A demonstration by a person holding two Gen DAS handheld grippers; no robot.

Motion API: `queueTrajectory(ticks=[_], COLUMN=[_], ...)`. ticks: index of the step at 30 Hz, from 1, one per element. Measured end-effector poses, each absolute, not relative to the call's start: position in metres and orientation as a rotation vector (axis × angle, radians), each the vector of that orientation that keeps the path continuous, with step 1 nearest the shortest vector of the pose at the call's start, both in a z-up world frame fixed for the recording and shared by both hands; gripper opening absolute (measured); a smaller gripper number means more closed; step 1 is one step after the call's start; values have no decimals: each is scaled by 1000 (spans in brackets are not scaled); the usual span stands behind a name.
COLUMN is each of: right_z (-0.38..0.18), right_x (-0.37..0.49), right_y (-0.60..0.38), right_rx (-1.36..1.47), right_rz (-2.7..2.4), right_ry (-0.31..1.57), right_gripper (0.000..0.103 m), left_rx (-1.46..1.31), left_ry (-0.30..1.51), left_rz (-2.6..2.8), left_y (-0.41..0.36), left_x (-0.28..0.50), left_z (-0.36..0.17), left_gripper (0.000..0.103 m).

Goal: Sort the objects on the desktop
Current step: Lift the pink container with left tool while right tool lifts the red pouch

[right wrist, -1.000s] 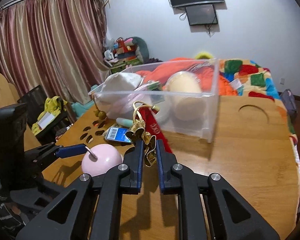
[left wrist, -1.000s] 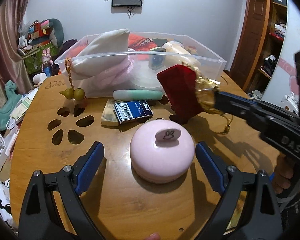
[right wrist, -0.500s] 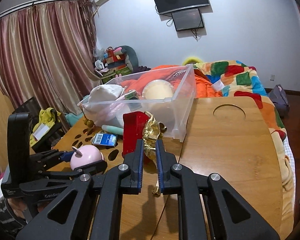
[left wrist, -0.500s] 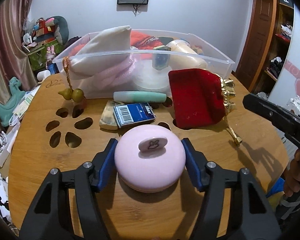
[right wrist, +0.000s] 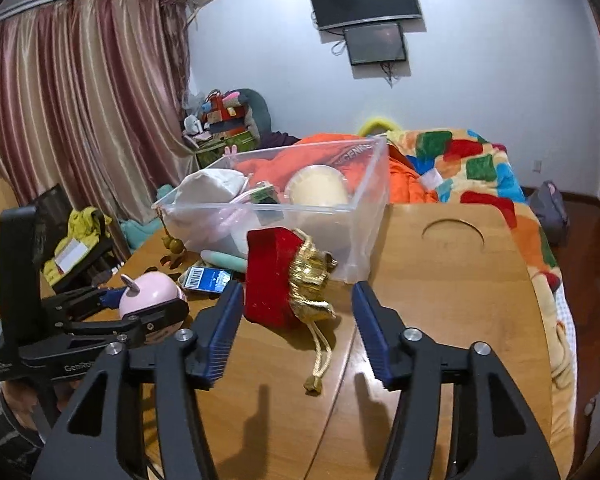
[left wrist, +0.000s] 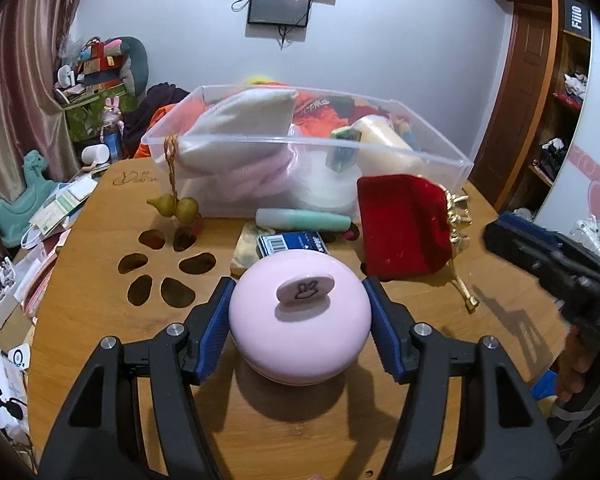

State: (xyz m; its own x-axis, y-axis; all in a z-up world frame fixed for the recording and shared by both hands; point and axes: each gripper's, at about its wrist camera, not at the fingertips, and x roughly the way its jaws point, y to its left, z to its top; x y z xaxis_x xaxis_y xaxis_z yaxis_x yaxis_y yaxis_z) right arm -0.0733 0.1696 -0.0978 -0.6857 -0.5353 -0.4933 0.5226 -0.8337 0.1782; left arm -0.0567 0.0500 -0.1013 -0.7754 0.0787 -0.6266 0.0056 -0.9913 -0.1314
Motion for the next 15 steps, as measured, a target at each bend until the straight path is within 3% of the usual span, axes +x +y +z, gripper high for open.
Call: queueTrajectory(ticks=[10,11,13,15], right_z=[-116,-117,-118,-120], right_x=[-115,-117,-119,-120], right_y=[141,140,138,137], right_rx=[898,905,915,918], right_rz=[-2457,-2455,-2446,-2437], right_ry=[45,51,60,50], right_gripper=[56,53,30,27], left_rx=[-980,-969,-930,-899], left_ry=[-257,-251,-228,-204], left_rz=[2899,2907,2921,2925], left_y=[36,37,37,38], left_x=[-55,-55,-53,-51], left_z=[-99,-98,-93,-89], left_gripper=[63,63,63,63])
